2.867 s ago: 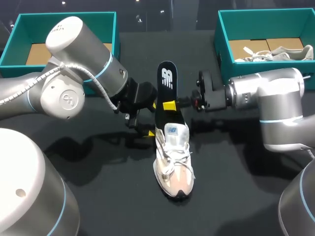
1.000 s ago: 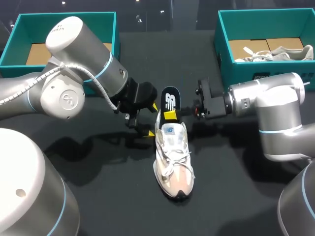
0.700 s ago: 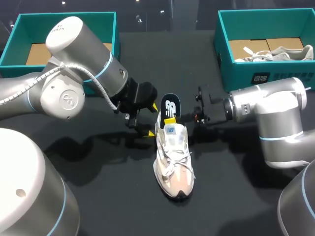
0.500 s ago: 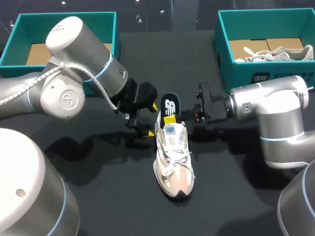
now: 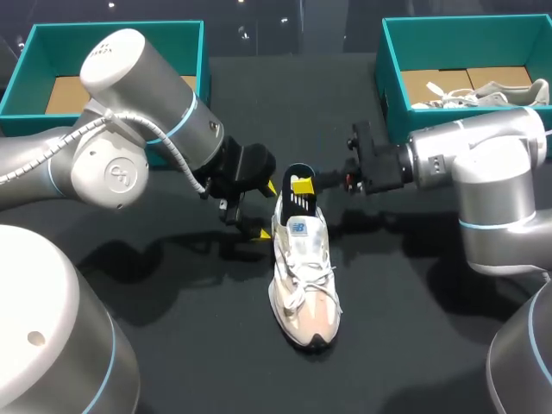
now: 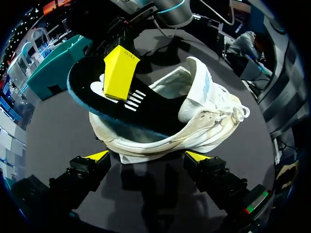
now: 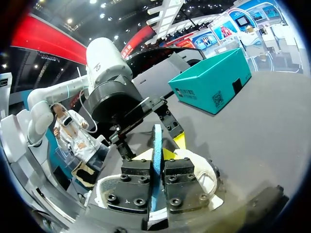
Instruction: Take the shoe out of the shoebox, open the shoe tongue, remove and reinsert the insole, then place the shoe into the shoebox
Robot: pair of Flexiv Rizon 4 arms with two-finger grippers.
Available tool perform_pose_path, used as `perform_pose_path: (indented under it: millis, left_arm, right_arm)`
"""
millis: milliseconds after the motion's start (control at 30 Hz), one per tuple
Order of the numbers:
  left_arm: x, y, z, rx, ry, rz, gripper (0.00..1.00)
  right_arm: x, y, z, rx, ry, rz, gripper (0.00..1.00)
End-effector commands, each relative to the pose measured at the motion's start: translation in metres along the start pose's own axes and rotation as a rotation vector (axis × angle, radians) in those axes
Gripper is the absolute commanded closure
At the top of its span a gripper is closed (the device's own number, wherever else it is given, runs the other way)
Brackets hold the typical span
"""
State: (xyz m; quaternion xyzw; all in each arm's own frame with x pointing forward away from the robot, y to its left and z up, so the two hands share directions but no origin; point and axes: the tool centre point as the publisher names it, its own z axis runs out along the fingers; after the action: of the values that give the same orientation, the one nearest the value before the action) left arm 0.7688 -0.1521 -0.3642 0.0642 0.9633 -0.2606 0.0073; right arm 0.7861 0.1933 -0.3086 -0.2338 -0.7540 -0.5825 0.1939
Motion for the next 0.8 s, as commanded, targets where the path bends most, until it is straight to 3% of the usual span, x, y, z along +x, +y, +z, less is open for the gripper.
perform_pose_path:
  millis: [33,267,433,500,533,600,800]
  left_arm:
    - [0.000,0.000,0.001,-0.003,0.000,0.000,0.00]
    - [0.000,0.000,0.001,-0.003,0.000,0.000,0.00]
    - [0.000,0.000,0.001,-0.003,0.000,0.000,0.00]
    - [0.000,0.000,0.001,-0.003,0.000,0.000,0.00]
    - [0.000,0.000,0.001,-0.003,0.000,0.000,0.00]
    - [0.000,0.000,0.001,-0.003,0.000,0.000,0.00]
    - [0.000,0.000,0.001,-0.003,0.000,0.000,0.00]
  right_arm:
    - [-0.002,-0.010,0.008,0.019,0.005,0.028,1.00]
    - [0.010,-0.032,0.008,0.045,-0.024,0.105,1.00]
    - [0.014,-0.030,0.006,0.049,-0.040,0.100,0.99]
    - [0.014,-0.024,0.006,0.048,-0.034,0.079,0.64]
    - [0.013,-0.022,0.006,0.050,-0.034,0.072,0.61]
    - [0.012,-0.017,0.006,0.052,-0.033,0.061,0.59]
    - [0.004,-0.004,0.002,0.062,-0.029,0.036,0.69]
